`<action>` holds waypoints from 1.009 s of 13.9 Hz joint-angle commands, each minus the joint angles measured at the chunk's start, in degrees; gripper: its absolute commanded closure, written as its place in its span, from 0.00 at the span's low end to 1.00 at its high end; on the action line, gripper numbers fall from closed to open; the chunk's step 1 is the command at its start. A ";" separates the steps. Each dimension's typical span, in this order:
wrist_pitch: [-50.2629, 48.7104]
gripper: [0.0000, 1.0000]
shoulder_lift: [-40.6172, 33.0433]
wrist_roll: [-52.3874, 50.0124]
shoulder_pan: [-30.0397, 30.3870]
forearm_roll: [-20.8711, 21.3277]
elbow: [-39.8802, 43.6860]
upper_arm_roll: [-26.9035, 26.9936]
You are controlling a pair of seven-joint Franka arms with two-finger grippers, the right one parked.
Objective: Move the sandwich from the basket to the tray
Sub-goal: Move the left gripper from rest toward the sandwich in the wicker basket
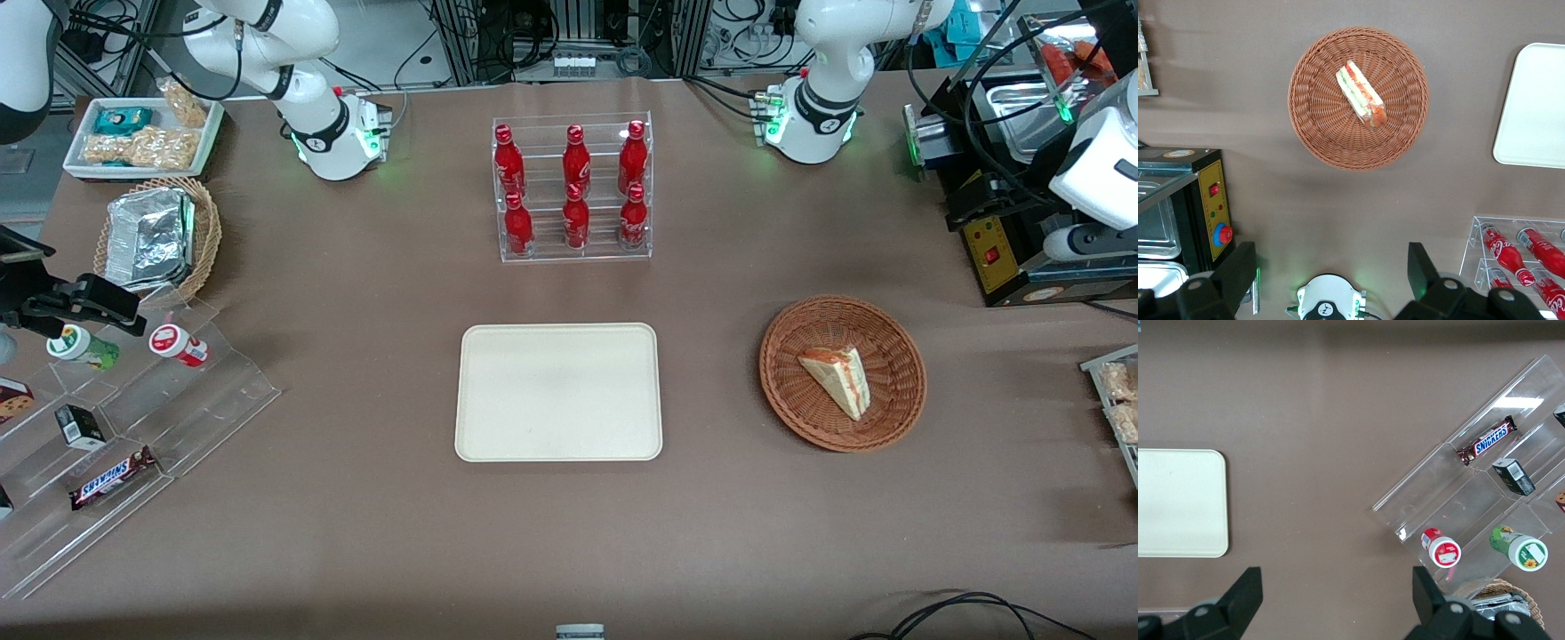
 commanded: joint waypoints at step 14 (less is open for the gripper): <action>21.75 0.00 10.84 -18.49 0.84 4.15 -13.22 -0.27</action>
